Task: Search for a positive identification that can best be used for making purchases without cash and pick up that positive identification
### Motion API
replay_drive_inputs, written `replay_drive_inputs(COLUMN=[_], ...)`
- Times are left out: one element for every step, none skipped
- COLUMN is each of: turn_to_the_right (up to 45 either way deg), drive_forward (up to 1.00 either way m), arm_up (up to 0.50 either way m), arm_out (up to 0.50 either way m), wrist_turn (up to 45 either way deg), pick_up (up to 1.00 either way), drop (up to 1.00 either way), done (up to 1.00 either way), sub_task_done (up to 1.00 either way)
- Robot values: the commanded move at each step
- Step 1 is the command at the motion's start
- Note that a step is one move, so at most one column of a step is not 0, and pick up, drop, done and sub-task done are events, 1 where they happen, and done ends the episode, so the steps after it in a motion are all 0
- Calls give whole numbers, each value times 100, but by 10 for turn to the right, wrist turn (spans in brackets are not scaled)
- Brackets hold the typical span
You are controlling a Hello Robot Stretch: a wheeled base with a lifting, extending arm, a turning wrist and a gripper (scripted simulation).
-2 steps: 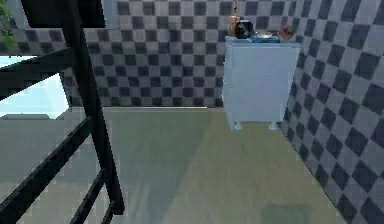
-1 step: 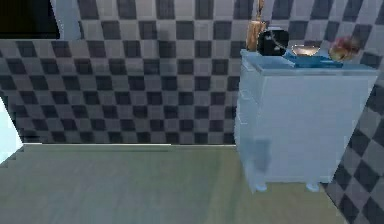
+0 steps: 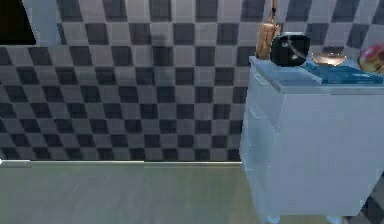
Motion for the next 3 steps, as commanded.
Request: replay_drive_inputs(turn_to_the_right=[-390, 0, -330], drive_forward=[0, 45, 0], arm_up=[0, 0, 0], arm_out=[0, 0, 0], wrist_turn=[0, 0, 0], pick_up=[0, 0, 0], drop=[0, 0, 0], done=[0, 0, 0], sub_task_done=[0, 0, 0])
